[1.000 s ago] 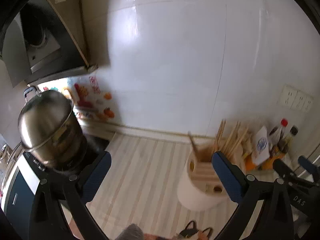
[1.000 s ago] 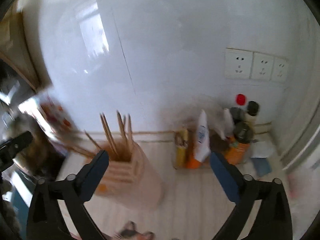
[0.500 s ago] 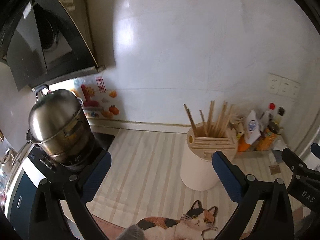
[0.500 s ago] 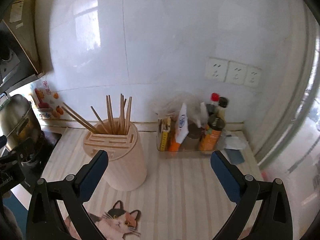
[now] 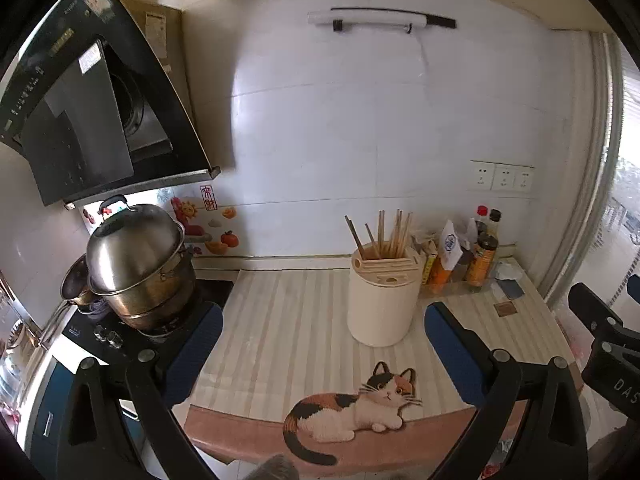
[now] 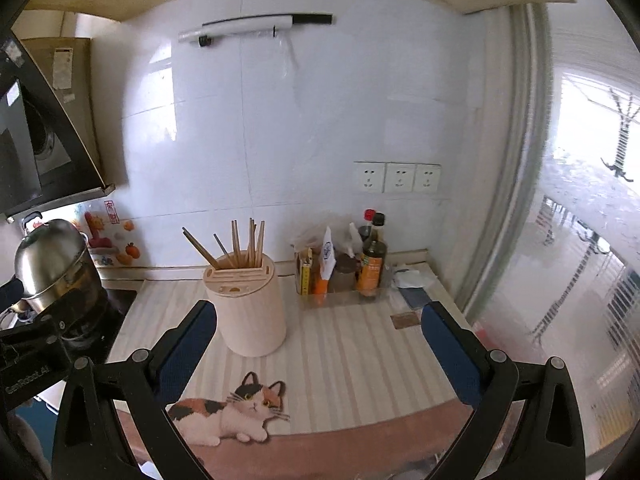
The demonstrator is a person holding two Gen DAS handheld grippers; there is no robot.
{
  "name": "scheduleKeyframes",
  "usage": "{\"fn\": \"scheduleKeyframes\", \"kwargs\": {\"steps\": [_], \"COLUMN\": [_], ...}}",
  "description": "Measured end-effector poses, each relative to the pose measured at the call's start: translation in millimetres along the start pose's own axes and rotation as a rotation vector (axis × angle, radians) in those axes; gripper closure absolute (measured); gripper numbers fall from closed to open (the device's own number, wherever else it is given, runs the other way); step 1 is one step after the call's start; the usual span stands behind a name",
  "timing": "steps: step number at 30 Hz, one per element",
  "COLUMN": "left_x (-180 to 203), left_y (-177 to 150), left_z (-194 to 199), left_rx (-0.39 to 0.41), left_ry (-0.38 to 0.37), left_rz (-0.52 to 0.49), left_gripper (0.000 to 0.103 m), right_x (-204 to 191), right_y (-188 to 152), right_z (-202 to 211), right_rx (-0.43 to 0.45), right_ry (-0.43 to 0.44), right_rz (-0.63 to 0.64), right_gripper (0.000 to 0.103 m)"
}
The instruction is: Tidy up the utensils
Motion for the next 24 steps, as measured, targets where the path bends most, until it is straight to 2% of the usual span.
{"fn": "scheduleKeyframes", "kwargs": {"steps": [6, 11, 24], "left_x": [5.2, 8.3, 13.5], "left_y": [-2.1, -3.4, -9.1], "left_z": [26.2, 31.7, 32.9], "left_rx": [0.014, -0.015, -0.062], "left_ry": [-0.011, 0.009, 0.060], "left_rz": [0.019, 0.054, 0.071], "left_gripper": [0.000, 0.000, 0.000], "right_x": [6.5, 11.2, 19.9], "right_y": [-1.4, 4.4, 11.4], "right_z": [39.7, 52.9, 37.6], "right_rx": [0.023, 0.028, -0.021], "right_ry": [0.013, 0.034, 0.071], "right_rz": [-0.004, 0.009, 0.049], "right_gripper": [0.000, 0.000, 0.000]}}
Point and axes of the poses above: each gripper's, at about its wrist camera, not at the fingertips, and z roughly against the way its jaws point, x to its right, y to its top, the point moved 4 cm from there along -z, roughly the way its jaws point, and after that the axes turned 11 degrees about -z, right-handed, at the moved point
